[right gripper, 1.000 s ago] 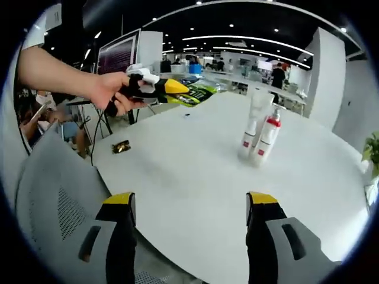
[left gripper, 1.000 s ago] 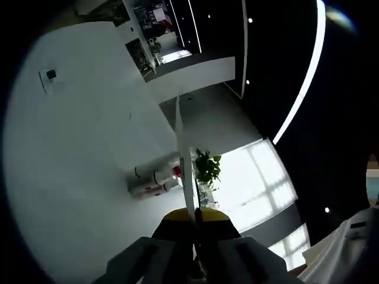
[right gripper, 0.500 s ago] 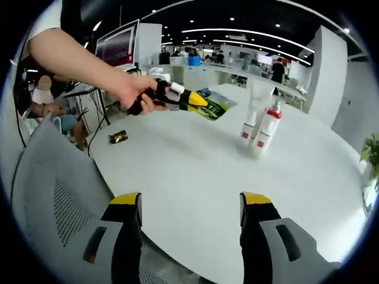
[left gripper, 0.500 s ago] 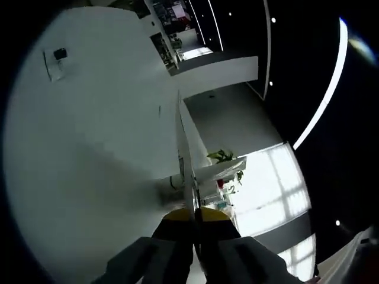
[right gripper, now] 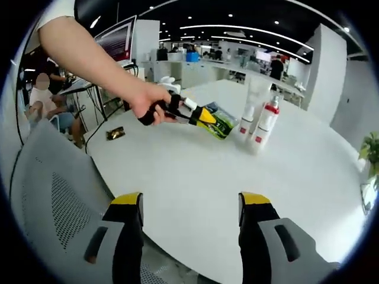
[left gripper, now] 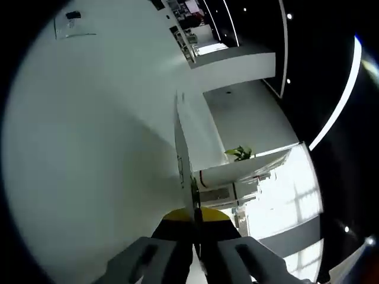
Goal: Arrange the skincare products in the storage area until every visible bottle or jar stands upright without overlapping.
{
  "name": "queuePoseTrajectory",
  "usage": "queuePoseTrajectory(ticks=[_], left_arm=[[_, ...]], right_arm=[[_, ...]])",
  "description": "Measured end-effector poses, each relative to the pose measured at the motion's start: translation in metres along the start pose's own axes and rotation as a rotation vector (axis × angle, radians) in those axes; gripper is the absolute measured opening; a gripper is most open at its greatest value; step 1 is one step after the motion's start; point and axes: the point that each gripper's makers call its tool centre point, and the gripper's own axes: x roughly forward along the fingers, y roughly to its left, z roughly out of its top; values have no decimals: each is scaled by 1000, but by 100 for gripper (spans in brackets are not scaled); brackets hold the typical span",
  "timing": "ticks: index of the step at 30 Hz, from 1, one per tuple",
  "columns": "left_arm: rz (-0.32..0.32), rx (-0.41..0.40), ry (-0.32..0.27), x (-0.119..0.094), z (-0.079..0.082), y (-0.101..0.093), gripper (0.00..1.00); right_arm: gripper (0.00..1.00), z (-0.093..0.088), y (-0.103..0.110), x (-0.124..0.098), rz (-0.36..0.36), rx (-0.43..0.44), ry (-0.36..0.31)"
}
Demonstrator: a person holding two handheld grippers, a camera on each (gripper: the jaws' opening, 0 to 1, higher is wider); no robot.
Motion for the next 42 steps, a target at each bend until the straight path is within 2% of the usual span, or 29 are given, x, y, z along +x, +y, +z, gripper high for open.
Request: queuePoseTrajectory(ticks=[4,8,11,15,19,20,26,28,31,33,35,39,42], left_arm=[[64,42,15,4,-6,13,1],[78,52,20,7,-12,16,1],[101,81,15,8,-10,20,2],[137,45,-21,9,-3,25,2],[195,103,-19,7,-2,31,6],[183,96,-19,6,-3,29,6],[235,98,-18,4,-3,30,9],[266,150,-30,2,1,27,13],[296,156,-23,2,3,26,19],[333,230,-16,0,6,28,22],[363,246,6,-2,4,30,24],[420,379,54,-5,3,31,30],[452,424,68,-7,2,30,35]], right_arm=[[62,-1,1,0,3,-3,5],[62,-2,0,0,4,-6,6],[62,-3,0,0,3,-4,7],[61,-3,0,0,4,-11,9],[60,-2,-1,0,-2,-15,6],[60,-2,-1,0,-3,-16,4],[60,-3,1,0,-2,-26,12],[60,-2,0,0,-3,-24,10],[60,-3,0,0,-5,-27,13],[60,-3,0,0,-5,-31,11],[59,-3,0,0,-6,-31,12],[59,-2,0,-1,-6,-36,9],[59,-2,0,-1,-6,-38,8]])
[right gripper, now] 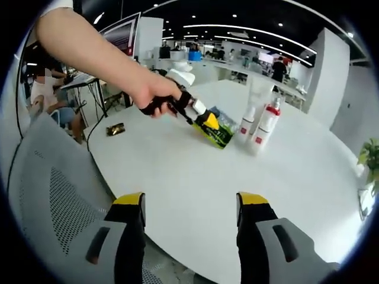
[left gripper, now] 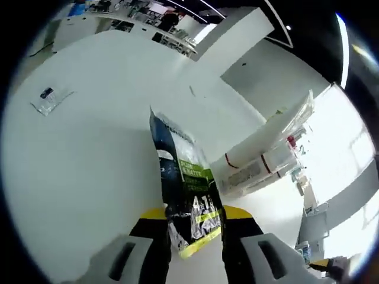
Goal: Arrange the skincare products in the storage area until every visible bottle or jar stands upright without overlapping.
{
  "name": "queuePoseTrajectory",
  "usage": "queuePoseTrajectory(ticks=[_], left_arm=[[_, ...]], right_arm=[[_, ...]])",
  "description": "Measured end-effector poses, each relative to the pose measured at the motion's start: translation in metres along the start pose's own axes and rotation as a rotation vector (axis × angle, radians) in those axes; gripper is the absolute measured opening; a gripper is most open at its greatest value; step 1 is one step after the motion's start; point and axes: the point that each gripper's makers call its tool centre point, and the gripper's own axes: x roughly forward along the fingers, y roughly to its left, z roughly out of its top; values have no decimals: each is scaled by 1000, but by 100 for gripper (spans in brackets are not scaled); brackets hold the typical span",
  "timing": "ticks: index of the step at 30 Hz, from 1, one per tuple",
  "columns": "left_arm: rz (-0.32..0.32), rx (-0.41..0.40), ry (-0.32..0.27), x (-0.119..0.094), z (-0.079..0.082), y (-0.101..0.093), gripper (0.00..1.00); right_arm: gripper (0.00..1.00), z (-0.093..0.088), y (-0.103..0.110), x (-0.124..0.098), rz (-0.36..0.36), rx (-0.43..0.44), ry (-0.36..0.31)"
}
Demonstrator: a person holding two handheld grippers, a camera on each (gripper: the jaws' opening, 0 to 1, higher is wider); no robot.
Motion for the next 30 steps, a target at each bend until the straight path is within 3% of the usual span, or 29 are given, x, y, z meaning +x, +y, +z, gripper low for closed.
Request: queuePoseTrajectory(ticks=[3,9,14,15,17,22,30], left_arm=[[26,34,-16,-2,5,1,44],[107,184,23,-7,2,7,62],[175,320,18,-9,4,14,76],[175,318,18,-8,4,15,78],[134,314,-1,-1,11,11,78],[122,299,13,6,17,9,77],[108,354,43,10,13,8,77]], right_arm=[[58,-1,0,0,-1,-6,3],[58,0,-1,0,-4,-8,1],[58,0,-1,0,-6,-11,0],[58,0,-1,0,-6,-12,0],[58,-1,-2,0,-8,-12,2],[58,0,-3,0,-13,-12,1],[57,0,-3,0,-12,-12,1]])
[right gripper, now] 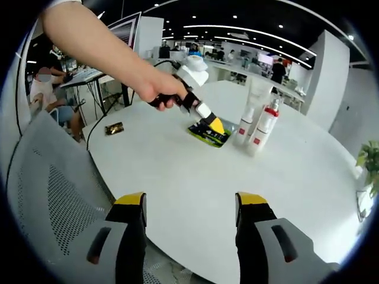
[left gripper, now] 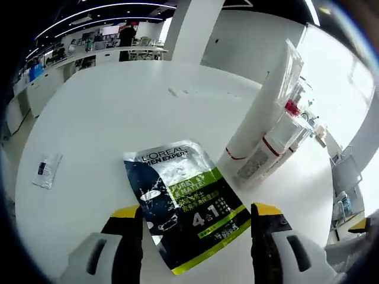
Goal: Arrange the skincare products in the storage area until every visible bottle or jar stands upright without overlapping.
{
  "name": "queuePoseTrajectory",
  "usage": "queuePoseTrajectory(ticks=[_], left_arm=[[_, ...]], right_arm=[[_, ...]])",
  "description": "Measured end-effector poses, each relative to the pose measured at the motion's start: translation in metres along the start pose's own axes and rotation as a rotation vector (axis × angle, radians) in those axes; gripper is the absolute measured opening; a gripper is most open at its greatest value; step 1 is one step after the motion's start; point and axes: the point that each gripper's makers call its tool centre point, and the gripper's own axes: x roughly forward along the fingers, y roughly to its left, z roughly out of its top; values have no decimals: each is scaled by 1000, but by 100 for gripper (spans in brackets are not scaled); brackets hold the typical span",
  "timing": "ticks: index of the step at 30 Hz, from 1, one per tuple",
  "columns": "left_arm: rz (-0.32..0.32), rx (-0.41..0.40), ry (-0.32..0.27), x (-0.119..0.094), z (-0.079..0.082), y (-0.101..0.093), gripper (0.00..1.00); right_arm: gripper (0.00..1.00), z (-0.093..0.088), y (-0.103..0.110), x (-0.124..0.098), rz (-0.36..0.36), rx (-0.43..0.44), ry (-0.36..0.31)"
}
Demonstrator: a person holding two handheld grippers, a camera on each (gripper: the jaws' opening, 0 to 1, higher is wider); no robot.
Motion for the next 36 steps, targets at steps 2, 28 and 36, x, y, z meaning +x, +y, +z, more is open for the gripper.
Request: queuePoseTrajectory(ticks=[2,28,36], left_arm=[[-5,2,0,1,0,-2,77],[159,213,-60,-123,-53,34,75],[287,101,38,-174,-124,75,72]], right_arm=[[57,0,0,0,1,-2,2],[58,4,10,-1,37,-43,-17],[58,7,17,-2,66,-67,-27]])
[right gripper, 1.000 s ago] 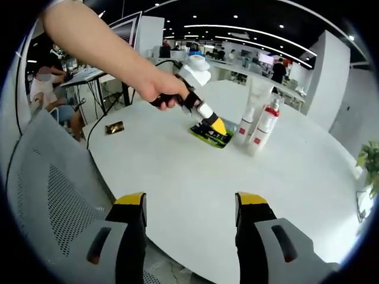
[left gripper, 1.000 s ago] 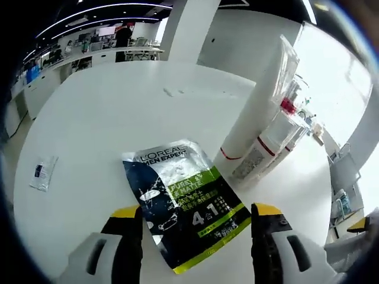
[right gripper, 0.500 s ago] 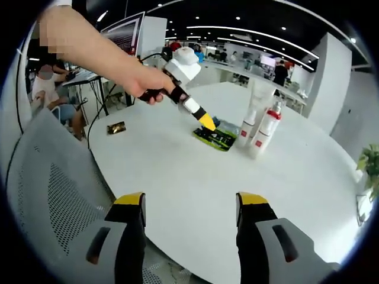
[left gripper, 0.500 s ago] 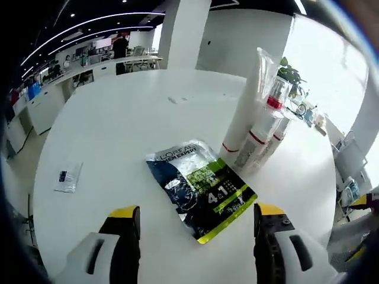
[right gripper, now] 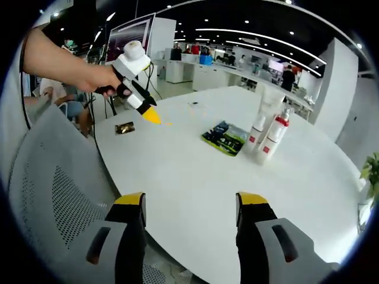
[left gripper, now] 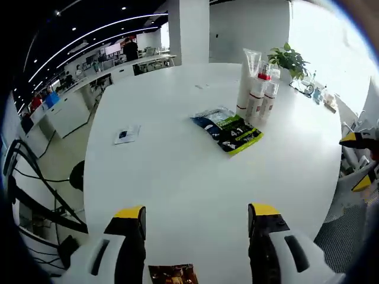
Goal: Arrange the skincare products in the storage area until every visible bottle or jar stands upright without overlapping.
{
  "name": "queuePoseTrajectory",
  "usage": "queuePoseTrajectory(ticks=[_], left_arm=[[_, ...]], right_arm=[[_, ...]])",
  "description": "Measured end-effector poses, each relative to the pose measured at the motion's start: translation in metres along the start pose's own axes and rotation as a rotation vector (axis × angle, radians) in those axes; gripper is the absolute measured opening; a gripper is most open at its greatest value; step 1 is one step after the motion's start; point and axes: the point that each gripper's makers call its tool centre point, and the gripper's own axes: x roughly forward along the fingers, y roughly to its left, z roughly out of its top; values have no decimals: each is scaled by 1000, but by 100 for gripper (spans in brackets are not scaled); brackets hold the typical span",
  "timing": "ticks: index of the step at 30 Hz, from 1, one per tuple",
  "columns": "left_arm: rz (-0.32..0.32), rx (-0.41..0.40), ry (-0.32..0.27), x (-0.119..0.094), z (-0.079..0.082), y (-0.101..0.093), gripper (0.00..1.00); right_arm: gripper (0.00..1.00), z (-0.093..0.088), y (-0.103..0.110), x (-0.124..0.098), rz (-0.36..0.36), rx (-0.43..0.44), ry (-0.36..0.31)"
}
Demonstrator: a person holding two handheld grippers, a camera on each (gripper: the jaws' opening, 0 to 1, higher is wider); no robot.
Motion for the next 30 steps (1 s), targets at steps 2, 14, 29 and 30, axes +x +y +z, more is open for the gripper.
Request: queuePoseTrajectory(ticks=[2,14,29,30], left_arm=[[24,-23,24,-8,-18,8,72],[73,-26,158,-17,-92,28,64],[35,-46,127,-14,-83,24,40],[32,-42,122,-13,-83,24,40]], right_arm=[[58,0,2,0,8,-6,1],[57,-1,6,0,22,-20,9],[56,-5,7,0,34,-31,22],[56,-5,7,0,34,-34,23]])
